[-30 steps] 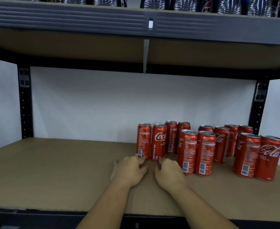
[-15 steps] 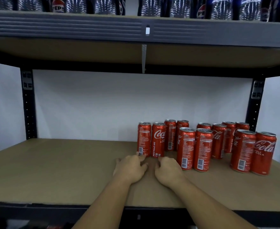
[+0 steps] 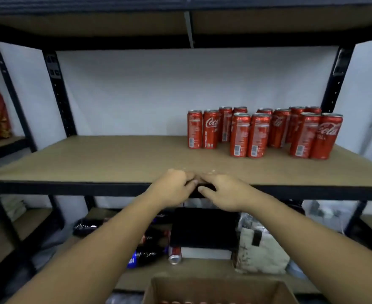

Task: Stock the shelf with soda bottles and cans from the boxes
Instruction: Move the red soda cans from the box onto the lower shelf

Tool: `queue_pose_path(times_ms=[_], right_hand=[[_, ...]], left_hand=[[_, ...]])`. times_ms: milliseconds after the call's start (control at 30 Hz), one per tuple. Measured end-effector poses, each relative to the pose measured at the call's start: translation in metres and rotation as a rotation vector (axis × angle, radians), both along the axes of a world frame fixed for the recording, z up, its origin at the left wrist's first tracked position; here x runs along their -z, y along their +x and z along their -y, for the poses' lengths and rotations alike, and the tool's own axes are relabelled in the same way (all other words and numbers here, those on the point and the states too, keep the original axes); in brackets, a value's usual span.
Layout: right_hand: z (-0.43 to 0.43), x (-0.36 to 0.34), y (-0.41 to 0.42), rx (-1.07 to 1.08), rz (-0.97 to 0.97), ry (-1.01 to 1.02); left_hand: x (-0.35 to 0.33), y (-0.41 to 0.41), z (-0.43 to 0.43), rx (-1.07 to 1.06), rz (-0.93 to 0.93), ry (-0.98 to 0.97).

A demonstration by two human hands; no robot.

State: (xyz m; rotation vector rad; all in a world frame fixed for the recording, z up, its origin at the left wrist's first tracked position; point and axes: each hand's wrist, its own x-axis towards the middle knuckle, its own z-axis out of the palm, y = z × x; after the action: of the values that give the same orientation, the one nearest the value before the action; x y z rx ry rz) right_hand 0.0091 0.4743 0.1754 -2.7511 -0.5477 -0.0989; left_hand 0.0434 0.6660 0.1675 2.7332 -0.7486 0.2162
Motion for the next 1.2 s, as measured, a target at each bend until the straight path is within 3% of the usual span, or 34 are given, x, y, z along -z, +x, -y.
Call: queue_pose_path(times_ms=[333, 600, 733, 933, 1200], right_hand=[[-0.011, 0.053, -0.112, 0.037, -0.096, 0.037], [-0.037, 0.175, -0.158, 0.114, -0.459, 0.008], [-0.055, 0.219, -0.168, 0.101, -0.62, -0.056], [-0.069, 0.283, -0.168, 0.2, -0.829, 0.082], [-0.079, 0.36, -0.167, 0.282, -0.988, 0.311]], left_hand=[[0.046, -0.107, -0.024, -0.006, -0.036, 0.061], [0.151, -0.147, -0.046, -0.03, -0.43, 0.187], [0.184, -0.14, -0.049, 0.06, -0.615, 0.334], [0.239, -0.111, -0.053, 0.045, -0.863, 0.414], [0.326, -0.094, -0.046, -0.127, -0.881, 0.26]])
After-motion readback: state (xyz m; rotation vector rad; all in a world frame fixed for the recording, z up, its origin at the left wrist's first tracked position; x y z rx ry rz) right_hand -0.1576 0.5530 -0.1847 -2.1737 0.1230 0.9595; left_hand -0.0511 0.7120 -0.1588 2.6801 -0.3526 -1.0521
